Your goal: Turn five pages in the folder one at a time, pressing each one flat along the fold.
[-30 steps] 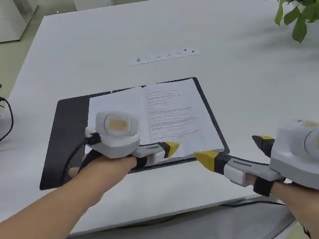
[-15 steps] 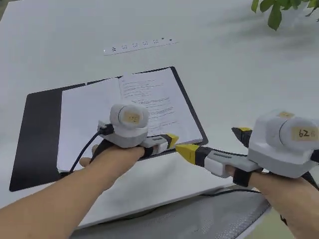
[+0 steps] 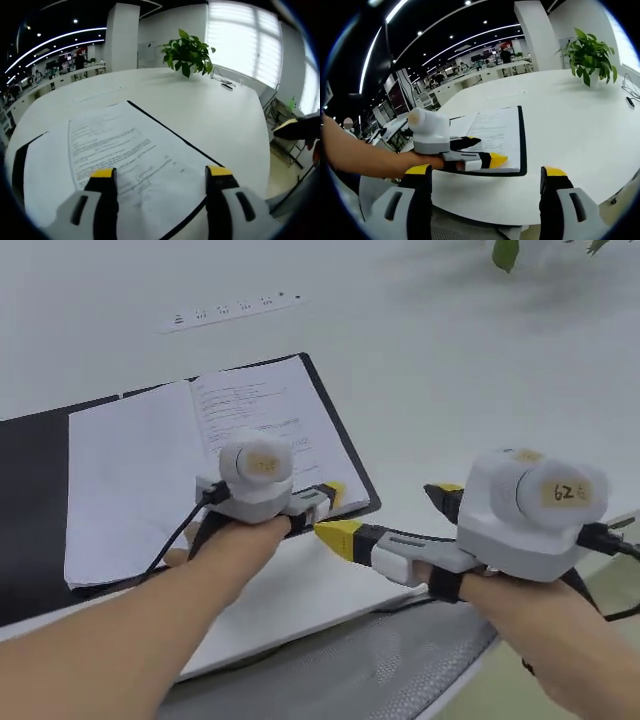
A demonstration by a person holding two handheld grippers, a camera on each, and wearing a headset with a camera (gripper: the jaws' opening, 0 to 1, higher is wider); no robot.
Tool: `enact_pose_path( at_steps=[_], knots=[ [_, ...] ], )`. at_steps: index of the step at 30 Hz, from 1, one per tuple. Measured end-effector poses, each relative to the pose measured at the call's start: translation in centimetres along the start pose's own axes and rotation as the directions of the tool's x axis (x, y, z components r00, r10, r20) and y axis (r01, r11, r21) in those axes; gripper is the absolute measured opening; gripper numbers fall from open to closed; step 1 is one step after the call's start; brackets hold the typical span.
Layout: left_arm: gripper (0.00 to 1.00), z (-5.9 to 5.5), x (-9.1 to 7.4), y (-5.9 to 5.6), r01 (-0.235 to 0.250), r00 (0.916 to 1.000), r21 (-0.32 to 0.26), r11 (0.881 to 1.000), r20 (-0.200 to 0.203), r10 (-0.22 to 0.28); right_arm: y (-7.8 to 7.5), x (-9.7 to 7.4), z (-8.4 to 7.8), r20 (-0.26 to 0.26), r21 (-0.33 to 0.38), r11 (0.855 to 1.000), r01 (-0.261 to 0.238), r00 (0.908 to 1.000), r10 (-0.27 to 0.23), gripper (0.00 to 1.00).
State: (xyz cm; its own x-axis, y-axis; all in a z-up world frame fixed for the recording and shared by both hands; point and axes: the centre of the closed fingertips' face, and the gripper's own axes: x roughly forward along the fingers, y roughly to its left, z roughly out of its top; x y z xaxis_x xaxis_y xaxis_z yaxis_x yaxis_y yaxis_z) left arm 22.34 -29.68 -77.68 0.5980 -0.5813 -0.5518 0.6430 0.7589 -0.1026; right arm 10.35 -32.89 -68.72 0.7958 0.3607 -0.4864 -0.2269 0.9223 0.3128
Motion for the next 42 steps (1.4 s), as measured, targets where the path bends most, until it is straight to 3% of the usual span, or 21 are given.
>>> enact_pose_path(
  at_steps=[1,2,3,4,8,13,17,27,32,35,39,40,42],
  knots=[
    [0.7,-0.6,0.2,0.1,-0.009,0.9998,0.002,1.0,-0.017,0.009,0.0,0.0,0.0,0.001,0.003,1.0,0.001,1.0,-0.001,0.89],
    [0.68,-0.5,0.2,0.5,-0.032,0.9995,0.084,0.996,0.001,0.033,-0.1,0.0,0.0,0.002,0.007,1.0,0.001,1.0,-0.001,0.88],
    [0.67,-0.7,0.2,0.4,-0.033,0.9994,0.104,0.994,0.002,0.033,-0.2,0.0,-0.1,0.0,0.01,1.0,0.003,1.0,-0.003,0.88],
    [0.67,-0.8,0.2,0.2,-0.032,0.9994,0.072,0.997,0.019,0.03,-0.2,0.0,-0.2,-0.004,0.012,1.0,0.005,1.0,-0.005,0.88],
    [0.67,-0.8,0.1,0.4,-0.026,0.9952,0.064,0.998,0.096,0.019,-0.4,0.1,-0.5,-0.014,0.017,1.0,0.008,0.9999,-0.008,0.88],
    [0.63,-0.7,-0.1,0.7,-0.013,0.9924,0.066,0.998,0.123,0.005,-0.8,0.2,-0.6,-0.02,0.02,1.0,0.012,0.9997,-0.011,0.88],
    [0.52,-0.5,-0.4,1.5,-0.016,0.9901,0.057,0.998,0.14,0.008,-1.1,0.4,-0.8,-0.028,0.024,1.0,0.015,0.9995,-0.015,0.87],
    [0.45,-0.6,-0.4,1.5,-0.016,0.9863,0.045,0.999,0.165,0.008,-0.9,1.0,-1.0,-0.047,0.017,1.0,0.008,0.9989,-0.007,0.87],
    [0.37,-0.5,-0.4,2.0,-0.025,0.9858,0.021,0.999,0.166,0.021,-0.8,1.3,-1.2,-0.057,0.016,1.0,0.004,0.9983,-0.003,0.87],
    [0.26,-0.4,-0.5,2.6,-0.038,0.9853,-0.022,0.999,0.166,0.041,-0.7,1.4,-1.3,-0.06,0.017,1.0,0.002,0.9982,-0.001,0.87],
    [0.15,-0.3,-0.6,3.1,-0.046,0.9868,-0.038,0.998,0.154,0.051,-0.6,1.6,-1.3,-0.065,0.01,1.0,-0.002,0.9979,0.003,0.87],
    [0.15,-0.4,-0.7,3.1,-0.04,0.9869,-0.07,0.997,0.153,0.051,-0.6,1.6,-1.3,-0.066,0.008,1.0,-0.003,0.9978,0.003,0.87],
    [0.14,-0.3,-0.7,3.1,-0.039,0.9872,-0.073,0.997,0.152,0.05,-0.6,1.7,-1.3,-0.072,0.004,1.0,-0.003,0.9974,0.004,0.87]
  ],
)
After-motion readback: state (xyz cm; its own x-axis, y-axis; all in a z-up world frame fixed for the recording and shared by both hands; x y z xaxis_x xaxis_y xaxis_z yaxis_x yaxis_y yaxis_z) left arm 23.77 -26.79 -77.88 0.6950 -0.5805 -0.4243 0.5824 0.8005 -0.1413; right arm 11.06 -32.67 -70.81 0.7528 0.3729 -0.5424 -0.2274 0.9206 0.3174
